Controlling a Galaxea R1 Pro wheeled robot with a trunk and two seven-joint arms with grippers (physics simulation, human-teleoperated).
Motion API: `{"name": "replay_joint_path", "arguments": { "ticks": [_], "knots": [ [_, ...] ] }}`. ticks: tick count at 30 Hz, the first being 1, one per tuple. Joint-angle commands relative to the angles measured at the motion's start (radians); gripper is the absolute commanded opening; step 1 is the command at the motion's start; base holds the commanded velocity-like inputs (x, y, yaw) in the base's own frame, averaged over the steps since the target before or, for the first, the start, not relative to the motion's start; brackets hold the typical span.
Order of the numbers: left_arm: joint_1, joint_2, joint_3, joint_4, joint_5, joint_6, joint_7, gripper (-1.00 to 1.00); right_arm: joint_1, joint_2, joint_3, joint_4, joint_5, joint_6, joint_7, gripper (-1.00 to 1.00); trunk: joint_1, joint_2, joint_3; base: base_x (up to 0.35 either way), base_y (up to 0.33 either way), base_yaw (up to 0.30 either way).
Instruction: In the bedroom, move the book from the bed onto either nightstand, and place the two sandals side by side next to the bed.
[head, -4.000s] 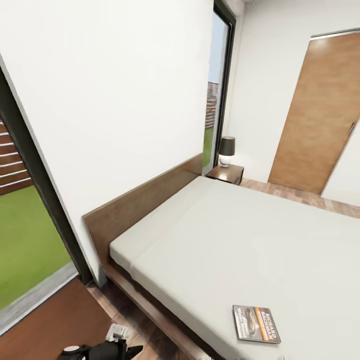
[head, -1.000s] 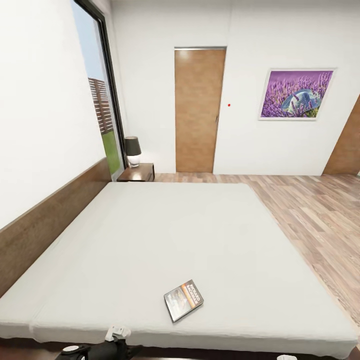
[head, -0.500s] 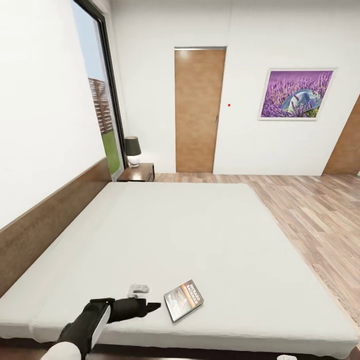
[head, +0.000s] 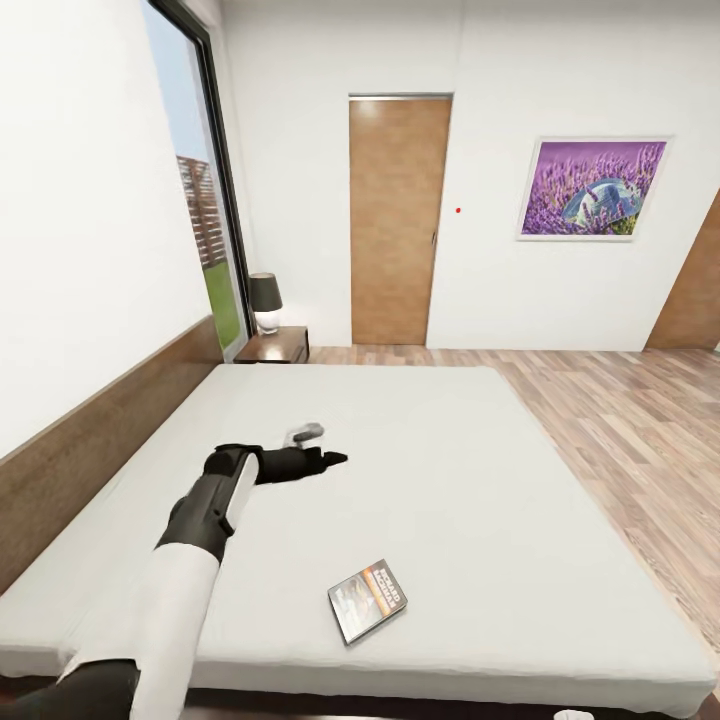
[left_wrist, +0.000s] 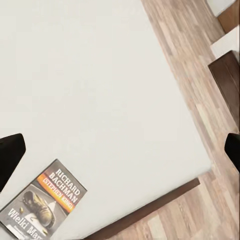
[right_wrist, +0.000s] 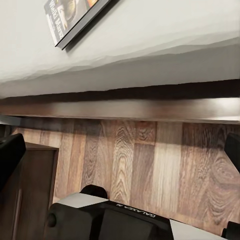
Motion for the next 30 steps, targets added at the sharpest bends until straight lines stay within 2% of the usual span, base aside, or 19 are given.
{"name": "replay_joint_path", "arguments": {
  "ticks": [1, 2, 4, 5, 7, 8, 12, 14, 16, 17, 19, 20, 23, 30],
  "knots": [
    [-0.014, -0.001, 0.005, -0.001, 0.013, 0.023, 0.004, 1.00, -0.002, 0.000, 0.003, 0.005, -0.009, -0.004, 0.004, 1.00, 0.000, -0.001, -0.002, 0.000, 0.000, 0.000],
    [-0.042, 0.000, 0.006, -0.003, 0.031, 0.055, 0.016, 1.00, -0.002, 0.000, 0.003, 0.005, -0.009, -0.004, 0.004, 1.00, 0.000, -0.001, -0.002, 0.000, 0.000, 0.000],
    [-0.074, 0.000, 0.007, -0.002, 0.046, 0.083, 0.035, 1.00, -0.002, 0.000, 0.003, 0.005, -0.009, -0.004, 0.004, 1.00, 0.000, -0.001, -0.002, 0.000, 0.000, 0.000],
    [-0.107, 0.000, 0.008, -0.001, 0.056, 0.101, 0.064, 1.00, -0.002, -0.001, 0.003, 0.005, -0.009, -0.004, 0.004, 1.00, 0.000, -0.001, -0.002, 0.000, 0.000, 0.000],
    [-0.135, -0.001, 0.008, 0.001, 0.064, 0.112, 0.098, 1.00, -0.002, -0.001, 0.003, 0.005, -0.009, -0.004, 0.004, 1.00, 0.000, -0.001, -0.002, 0.000, 0.000, 0.000],
    [-0.154, -0.001, 0.009, 0.003, 0.069, 0.118, 0.138, 1.00, -0.002, -0.001, 0.003, 0.005, -0.009, -0.004, 0.004, 1.00, 0.000, -0.001, -0.002, 0.000, 0.000, 0.000],
    [-0.178, -0.002, 0.012, 0.029, 0.076, 0.121, 0.242, 1.00, -0.002, -0.001, 0.003, 0.005, -0.009, -0.004, 0.004, 1.00, 0.000, -0.001, -0.002, 0.000, 0.000, 0.000],
    [-0.184, -0.002, 0.017, 0.072, 0.077, 0.100, 0.305, 1.00, -0.002, -0.001, 0.003, 0.005, -0.009, -0.004, 0.004, 1.00, 0.000, -0.001, -0.002, 0.000, 0.000, 0.000],
    [-0.187, 0.000, 0.033, 0.132, 0.079, 0.044, 0.359, 1.00, -0.002, -0.001, 0.003, 0.005, -0.009, -0.004, 0.004, 1.00, 0.000, -0.001, -0.002, 0.000, 0.000, 0.000],
    [-0.188, 0.001, 0.052, 0.174, 0.083, -0.007, 0.381, 1.00, -0.002, -0.001, 0.003, 0.005, -0.009, -0.004, 0.004, 1.00, 0.000, -0.001, -0.002, 0.000, 0.000, 0.000],
    [-0.188, 0.003, 0.074, 0.211, 0.090, -0.053, 0.396, 1.00, -0.002, -0.001, 0.003, 0.005, -0.009, -0.004, 0.004, 1.00, 0.000, -0.001, -0.002, 0.000, 0.000, 0.000],
    [-0.189, 0.006, 0.098, 0.242, 0.097, -0.086, 0.405, 1.00, -0.002, 0.000, 0.003, 0.005, -0.009, -0.004, 0.004, 1.00, 0.000, -0.001, -0.002, 0.000, 0.000, 0.000],
    [-0.189, 0.017, 0.140, 0.293, 0.112, -0.126, 0.416, 1.00, -0.002, 0.000, 0.003, 0.005, -0.009, -0.004, 0.004, 1.00, 0.000, -0.001, -0.002, 0.000, 0.000, 0.000],
    [-0.190, 0.014, 0.155, 0.318, 0.118, -0.144, 0.423, 1.00, -0.002, 0.000, 0.003, 0.005, -0.009, -0.004, 0.004, 1.00, 0.000, -0.001, -0.002, 0.000, 0.000, 0.000]
  ]
}}
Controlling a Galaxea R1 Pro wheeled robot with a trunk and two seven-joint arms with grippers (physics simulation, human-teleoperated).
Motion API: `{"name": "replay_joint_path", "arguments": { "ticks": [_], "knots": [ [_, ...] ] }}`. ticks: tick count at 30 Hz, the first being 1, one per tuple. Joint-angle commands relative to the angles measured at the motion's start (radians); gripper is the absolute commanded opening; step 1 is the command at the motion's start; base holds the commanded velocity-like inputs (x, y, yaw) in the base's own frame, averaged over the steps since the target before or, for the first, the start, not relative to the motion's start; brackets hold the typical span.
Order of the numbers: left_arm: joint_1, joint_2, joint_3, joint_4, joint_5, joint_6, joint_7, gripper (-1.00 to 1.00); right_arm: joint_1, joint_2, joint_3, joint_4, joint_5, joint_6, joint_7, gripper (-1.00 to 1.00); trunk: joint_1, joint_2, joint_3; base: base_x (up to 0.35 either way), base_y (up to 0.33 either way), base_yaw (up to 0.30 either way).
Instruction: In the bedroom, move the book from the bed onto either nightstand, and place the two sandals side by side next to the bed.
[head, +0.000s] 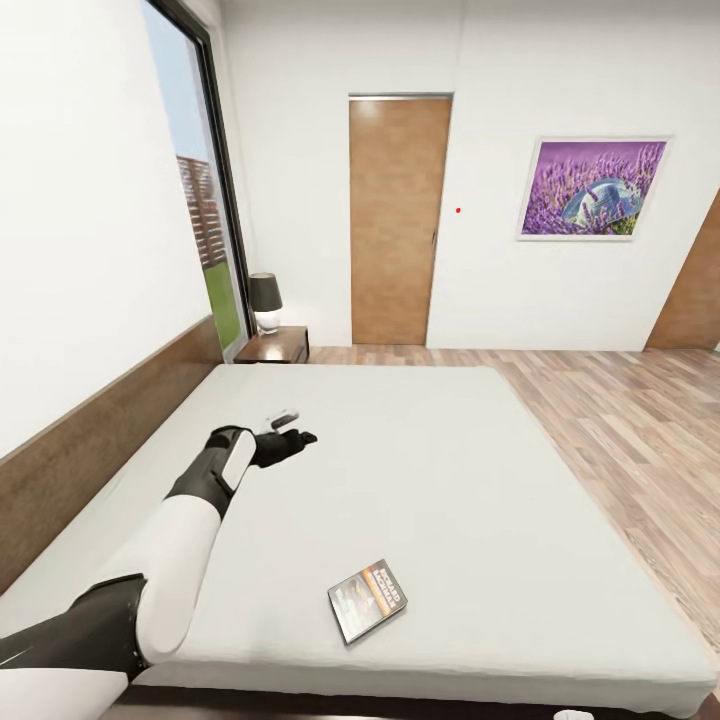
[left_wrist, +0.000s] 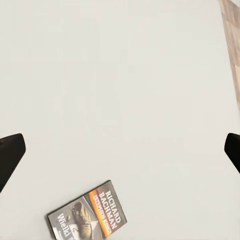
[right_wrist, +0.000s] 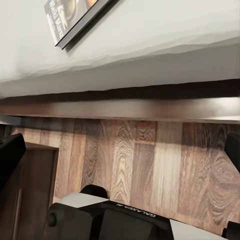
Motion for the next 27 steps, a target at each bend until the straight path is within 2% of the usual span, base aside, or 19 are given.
{"name": "replay_joint_path", "arguments": {
  "ticks": [1, 12, 16, 23, 27],
  "knots": [
    [-0.001, -0.002, 0.009, 0.000, -0.002, 0.006, -0.004, 1.00, -0.002, -0.001, 0.003, 0.005, -0.009, -0.004, 0.004, 1.00, 0.000, -0.001, -0.001, 0.000, 0.000, 0.000],
    [-0.001, -0.022, 0.010, 0.120, -0.001, -0.019, -0.007, 1.00, -0.002, -0.001, 0.004, 0.005, -0.009, -0.004, 0.005, 1.00, 0.000, -0.001, -0.001, 0.000, 0.000, 0.000],
    [-0.001, -0.035, 0.009, 0.133, -0.001, -0.024, -0.006, 1.00, -0.002, 0.000, 0.003, 0.005, -0.009, -0.004, 0.005, 1.00, 0.000, -0.001, -0.001, 0.000, 0.000, 0.000],
    [0.000, -0.042, 0.010, 0.149, -0.001, -0.026, -0.006, 1.00, -0.002, -0.001, 0.003, 0.005, -0.009, -0.004, 0.005, 1.00, 0.000, -0.001, -0.001, 0.000, 0.000, 0.000],
    [0.000, -0.044, 0.011, 0.199, -0.001, -0.066, -0.008, 1.00, -0.002, -0.001, 0.003, 0.005, -0.009, -0.004, 0.006, 1.00, 0.000, -0.001, -0.001, 0.000, 0.000, 0.000]
  ]
}}
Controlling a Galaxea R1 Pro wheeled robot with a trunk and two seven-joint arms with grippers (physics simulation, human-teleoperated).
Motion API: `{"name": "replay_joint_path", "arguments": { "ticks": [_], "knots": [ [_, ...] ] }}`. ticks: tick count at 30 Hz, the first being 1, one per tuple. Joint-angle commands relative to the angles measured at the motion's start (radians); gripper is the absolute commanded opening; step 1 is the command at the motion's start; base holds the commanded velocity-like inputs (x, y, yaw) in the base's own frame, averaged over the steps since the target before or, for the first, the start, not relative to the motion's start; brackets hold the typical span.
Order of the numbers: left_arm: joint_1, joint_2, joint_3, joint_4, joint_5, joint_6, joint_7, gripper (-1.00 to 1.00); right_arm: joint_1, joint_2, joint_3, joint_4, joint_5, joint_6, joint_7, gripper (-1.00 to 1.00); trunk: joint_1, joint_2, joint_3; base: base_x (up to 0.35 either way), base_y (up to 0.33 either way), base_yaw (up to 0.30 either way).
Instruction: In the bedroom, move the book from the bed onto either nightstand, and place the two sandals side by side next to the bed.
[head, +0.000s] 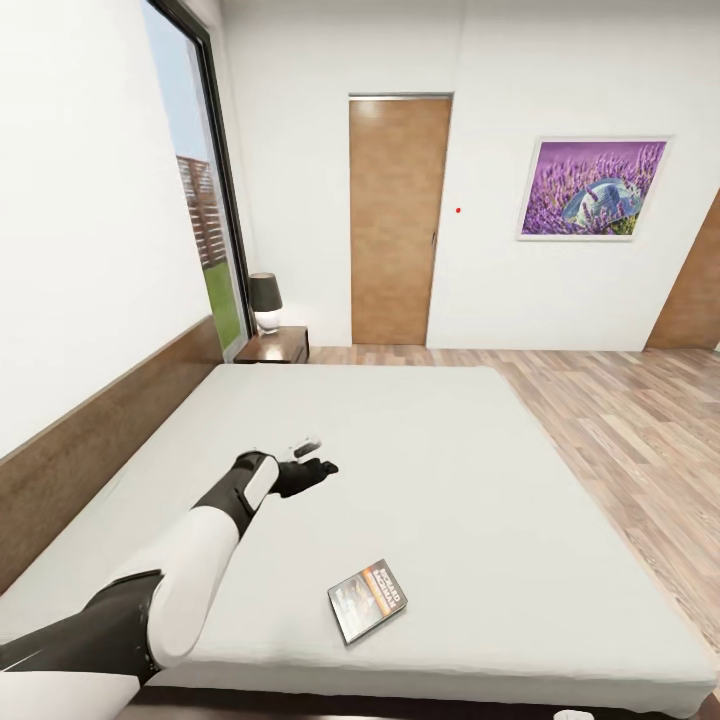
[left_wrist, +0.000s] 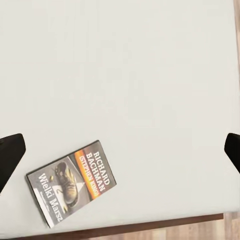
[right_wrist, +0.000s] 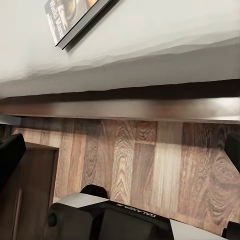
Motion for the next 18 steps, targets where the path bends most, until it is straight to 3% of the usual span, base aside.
{"name": "replay_joint_path", "arguments": {
  "ticks": [1, 3, 7, 18],
  "knots": [
    [-0.001, -0.001, 0.006, 0.014, 0.002, -0.019, -0.001, 1.00, -0.002, 0.000, 0.003, 0.005, -0.009, -0.004, 0.004, 1.00, 0.000, -0.001, -0.001, 0.000, 0.000, 0.000],
    [-0.001, 0.000, 0.006, 0.043, 0.002, -0.071, -0.003, 1.00, -0.002, 0.000, 0.003, 0.005, -0.009, -0.004, 0.004, 1.00, 0.000, -0.001, -0.001, 0.000, 0.000, 0.000],
    [-0.001, 0.001, 0.005, 0.062, 0.001, -0.112, -0.006, 1.00, -0.002, 0.000, 0.003, 0.005, -0.009, -0.004, 0.003, 1.00, 0.000, -0.001, -0.001, 0.000, 0.000, 0.000],
    [-0.001, 0.003, 0.006, 0.070, 0.001, -0.125, -0.009, 1.00, -0.002, 0.000, 0.002, 0.005, -0.009, -0.004, 0.005, 1.00, 0.000, -0.001, -0.015, 0.000, 0.000, 0.000]
  ]
}}
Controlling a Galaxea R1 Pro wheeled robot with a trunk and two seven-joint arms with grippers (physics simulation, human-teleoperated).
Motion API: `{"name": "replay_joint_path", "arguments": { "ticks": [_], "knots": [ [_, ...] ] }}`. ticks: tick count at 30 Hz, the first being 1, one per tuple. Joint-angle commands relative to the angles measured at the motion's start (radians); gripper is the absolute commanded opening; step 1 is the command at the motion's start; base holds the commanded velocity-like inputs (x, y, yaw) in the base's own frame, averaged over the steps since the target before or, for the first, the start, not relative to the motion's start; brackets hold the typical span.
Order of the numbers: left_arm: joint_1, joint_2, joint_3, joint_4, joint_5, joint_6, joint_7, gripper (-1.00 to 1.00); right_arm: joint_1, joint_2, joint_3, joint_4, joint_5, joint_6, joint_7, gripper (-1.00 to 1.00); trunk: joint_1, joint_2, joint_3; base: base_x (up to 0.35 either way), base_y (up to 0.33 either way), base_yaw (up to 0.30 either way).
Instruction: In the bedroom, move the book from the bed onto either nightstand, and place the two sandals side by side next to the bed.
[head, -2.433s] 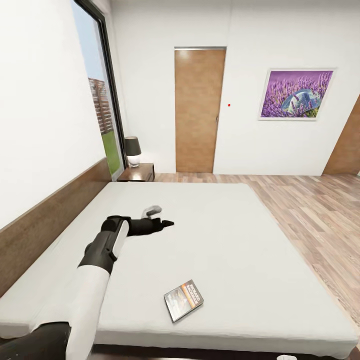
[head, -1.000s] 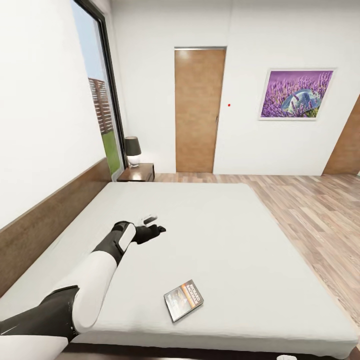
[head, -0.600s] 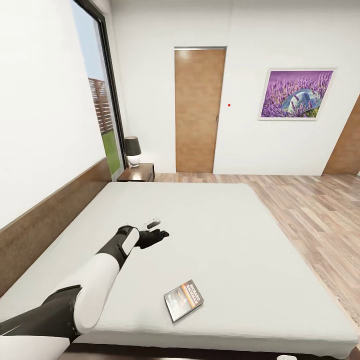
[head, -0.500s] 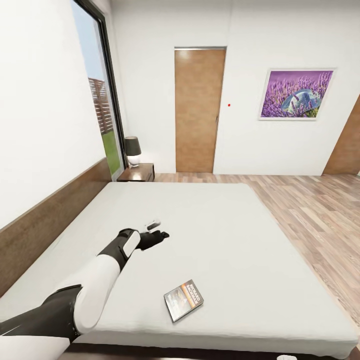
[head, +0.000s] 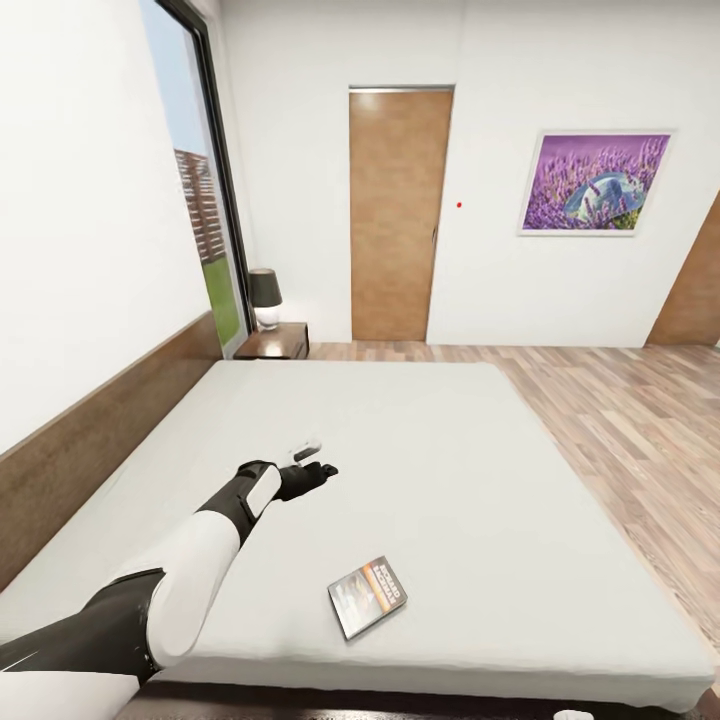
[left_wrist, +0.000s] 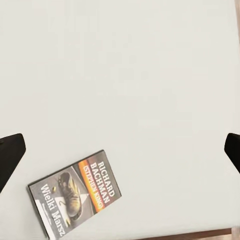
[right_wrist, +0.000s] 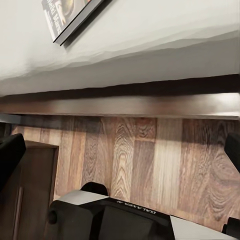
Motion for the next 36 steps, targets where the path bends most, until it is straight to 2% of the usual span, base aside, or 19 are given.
{"name": "replay_joint_path", "arguments": {
  "ticks": [1, 7, 13, 19, 21, 24, 26, 30, 36],
  "knots": [
    [-0.001, 0.000, 0.004, -0.001, 0.006, 0.007, 0.001, 1.00, -0.002, 0.000, 0.003, 0.005, -0.009, -0.004, 0.004, 1.00, 0.000, -0.001, -0.003, 0.000, 0.000, 0.000],
    [-0.001, 0.000, 0.005, -0.001, 0.007, 0.007, 0.000, 1.00, -0.002, 0.000, 0.003, 0.005, -0.009, -0.004, 0.004, 1.00, 0.000, -0.001, -0.012, 0.000, 0.000, 0.000],
    [-0.001, 0.000, 0.005, 0.000, 0.006, 0.006, -0.064, 1.00, -0.002, -0.001, 0.001, 0.005, -0.009, -0.004, 0.003, 1.00, 0.000, -0.001, -0.022, 0.000, 0.000, 0.000],
    [-0.001, 0.001, 0.005, 0.000, 0.006, 0.005, -0.075, 1.00, -0.002, -0.002, -0.001, 0.005, -0.009, -0.004, 0.003, 1.00, 0.000, -0.001, -0.031, 0.000, 0.000, 0.000],
    [-0.001, 0.001, 0.005, 0.000, 0.005, 0.005, -0.076, 1.00, -0.002, -0.017, -0.002, 0.005, -0.009, -0.004, 0.003, 1.00, 0.000, -0.001, -0.035, 0.000, 0.000, 0.000],
    [-0.001, 0.003, 0.006, 0.000, 0.005, 0.005, -0.077, 1.00, -0.002, -0.068, -0.003, 0.006, -0.009, -0.002, 0.006, 1.00, 0.000, -0.001, -0.039, 0.000, 0.000, 0.000],
    [-0.001, 0.003, 0.005, 0.000, 0.005, 0.005, -0.078, 1.00, -0.002, -0.093, -0.003, 0.006, -0.010, 0.001, 0.008, 1.00, 0.000, -0.001, -0.043, 0.000, 0.000, 0.000],
    [-0.001, 0.003, 0.005, 0.000, 0.005, 0.005, -0.078, 1.00, -0.002, -0.106, -0.003, 0.006, -0.010, 0.001, 0.008, 1.00, 0.000, -0.001, -0.049, 0.000, 0.000, 0.000],
    [0.000, 0.003, 0.006, 0.000, 0.004, 0.002, -0.078, 1.00, -0.002, -0.110, -0.004, 0.006, -0.010, 0.000, 0.006, 1.00, 0.000, -0.001, -0.058, 0.000, 0.000, 0.000]
  ]
}}
